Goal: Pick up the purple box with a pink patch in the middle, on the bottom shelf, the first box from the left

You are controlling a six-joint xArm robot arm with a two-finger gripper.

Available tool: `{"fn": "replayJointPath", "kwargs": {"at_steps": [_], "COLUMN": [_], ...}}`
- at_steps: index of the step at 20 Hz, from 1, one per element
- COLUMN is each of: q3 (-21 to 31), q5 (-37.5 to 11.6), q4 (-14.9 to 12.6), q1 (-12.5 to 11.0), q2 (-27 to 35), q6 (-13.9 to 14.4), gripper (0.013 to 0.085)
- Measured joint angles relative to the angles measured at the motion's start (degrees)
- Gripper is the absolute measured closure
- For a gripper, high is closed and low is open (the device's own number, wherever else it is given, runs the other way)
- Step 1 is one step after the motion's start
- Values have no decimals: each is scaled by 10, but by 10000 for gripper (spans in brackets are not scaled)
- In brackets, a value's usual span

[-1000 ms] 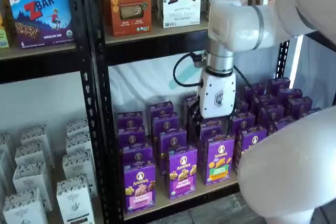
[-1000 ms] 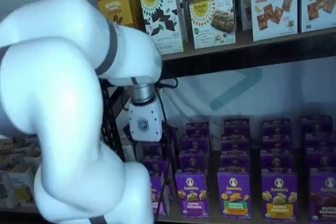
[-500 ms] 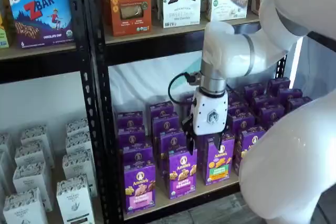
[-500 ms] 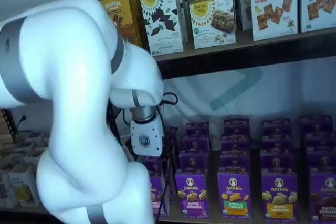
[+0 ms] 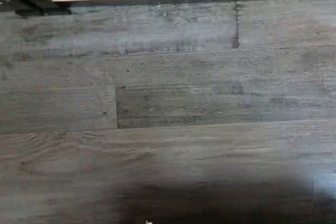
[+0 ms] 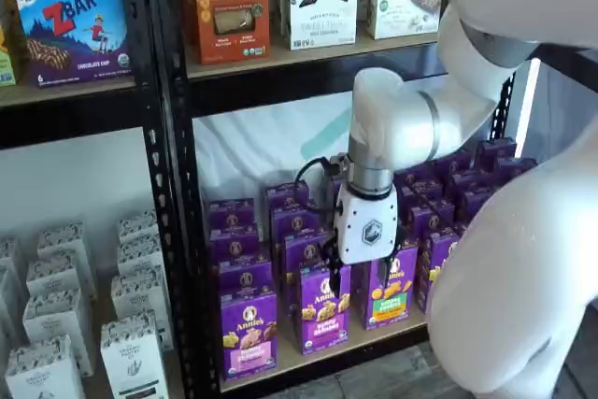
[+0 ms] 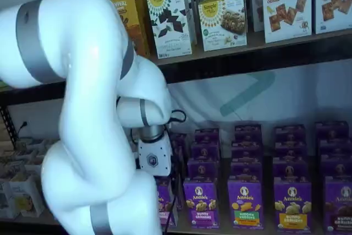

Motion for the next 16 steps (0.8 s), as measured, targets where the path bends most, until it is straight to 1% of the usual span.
{"fn": "replayJointPath", "kwargs": {"at_steps": [3, 5, 7, 8, 9, 13, 15, 16], "q3": [3, 6, 4, 2, -2, -29, -43, -50], "q5": [-32, -62, -89, -99, -110, -139, -159, -168], "q4": [-15, -18, -7, -9, -16, -63, -76, -77], "q1": [7, 11, 15, 17, 18, 22, 22, 22], "q2": [30, 51, 77, 89, 102, 163, 192, 205], "q6": [17, 23, 16, 19, 26, 72, 84, 85], "gripper": [130, 130, 130, 130, 130, 130, 130, 130]}}
